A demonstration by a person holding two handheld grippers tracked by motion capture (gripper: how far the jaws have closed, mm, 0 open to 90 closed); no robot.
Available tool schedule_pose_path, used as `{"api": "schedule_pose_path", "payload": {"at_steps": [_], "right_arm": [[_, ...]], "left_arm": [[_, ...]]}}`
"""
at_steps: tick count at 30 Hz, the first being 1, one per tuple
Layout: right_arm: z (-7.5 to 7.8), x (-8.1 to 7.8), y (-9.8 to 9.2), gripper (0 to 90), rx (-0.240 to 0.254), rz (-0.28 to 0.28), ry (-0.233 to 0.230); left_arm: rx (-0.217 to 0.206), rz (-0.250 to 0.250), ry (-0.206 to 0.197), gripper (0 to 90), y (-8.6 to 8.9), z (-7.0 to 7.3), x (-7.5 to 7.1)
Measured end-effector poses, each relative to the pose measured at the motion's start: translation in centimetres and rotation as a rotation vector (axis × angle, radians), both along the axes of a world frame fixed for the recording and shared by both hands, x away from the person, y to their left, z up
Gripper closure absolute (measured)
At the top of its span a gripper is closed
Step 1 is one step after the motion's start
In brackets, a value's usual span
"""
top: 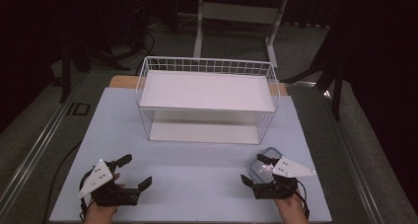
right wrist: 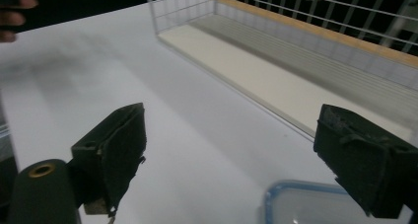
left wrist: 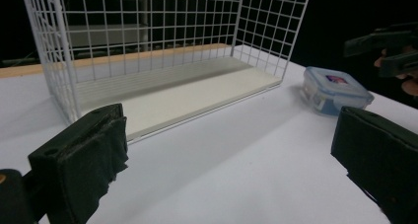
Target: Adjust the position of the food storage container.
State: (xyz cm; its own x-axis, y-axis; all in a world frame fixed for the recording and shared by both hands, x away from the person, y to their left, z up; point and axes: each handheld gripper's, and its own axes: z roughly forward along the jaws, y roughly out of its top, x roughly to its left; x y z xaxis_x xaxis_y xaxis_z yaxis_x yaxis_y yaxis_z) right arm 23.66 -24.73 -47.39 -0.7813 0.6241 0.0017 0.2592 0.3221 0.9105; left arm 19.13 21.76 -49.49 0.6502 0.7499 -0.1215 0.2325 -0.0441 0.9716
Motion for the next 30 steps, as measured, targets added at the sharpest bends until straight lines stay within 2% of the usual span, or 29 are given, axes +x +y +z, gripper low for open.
{"api": "schedule_pose_path", "payload": {"at_steps": [3,4,5,6,7,8,10,13,14,18,19,21,23,24,26,27,30], "right_arm": [[0.1,-0.2,0.3,11.7,0.013,0.029,0.006],[0.5,-0.7,0.7,11.6,0.014,0.056,-0.006],[0.5,-0.7,0.7,11.6,0.014,0.056,-0.006],[0.9,-1.2,1.1,11.6,0.028,0.085,-0.026],[0.9,-1.2,1.1,11.6,0.028,0.085,-0.026],[1.5,-1.7,1.5,11.6,0.042,0.125,-0.032],[2.0,-2.1,1.9,11.7,0.055,0.167,-0.019],[2.6,-2.4,2.2,11.8,0.066,0.188,-0.026],[3.5,-2.7,2.4,11.8,0.08,0.204,-0.033],[4.2,-2.8,2.4,11.9,0.084,0.203,-0.051],[5.2,-2.8,2.4,11.7,0.083,0.189,-0.089],[5.6,-2.7,2.2,11.5,0.088,0.165,-0.114],[5.8,-2.6,2.1,11.3,0.087,0.162,-0.118],[6.1,-2.2,1.8,11.3,0.093,0.14,-0.125],[6.3,-2.0,1.5,11.3,0.103,0.133,-0.118],[6.6,-1.5,1.1,11.3,0.111,0.107,-0.111],[6.7,-1.1,0.9,11.3,0.114,0.101,-0.104]], "left_arm": [[0.002,0.0,-0.005,1.4,0.0,0.0,0.0],[0.007,-0.002,-0.005,1.5,-0.1,0.0,0.0],[0.007,-0.002,-0.005,1.4,-0.1,0.0,0.0],[0.01,-0.002,-0.006,1.4,-0.2,0.0,0.0],[0.01,-0.002,-0.006,1.4,-0.2,0.0,0.0],[0.012,-0.003,-0.009,1.4,-0.2,0.0,0.0],[0.017,-0.008,-0.017,1.4,-0.3,0.1,0.0],[0.025,-0.012,-0.023,1.4,-0.4,0.1,-0.1],[0.026,-0.012,-0.025,1.4,-0.4,0.1,-0.1],[0.028,-0.019,-0.023,1.4,-0.5,0.1,0.0],[0.024,-0.02,-0.023,1.4,-0.6,0.1,-0.1],[0.028,-0.024,-0.025,1.4,-0.6,0.2,-0.1],[0.027,-0.024,-0.025,1.4,-0.7,0.2,-0.1],[0.027,-0.023,-0.026,1.4,-0.7,0.2,-0.1],[0.025,-0.025,-0.024,1.5,-0.7,0.1,-0.1],[0.026,-0.025,-0.023,1.4,-0.7,0.1,-0.1],[0.023,-0.028,-0.024,1.5,-0.8,0.2,0.0]]}}
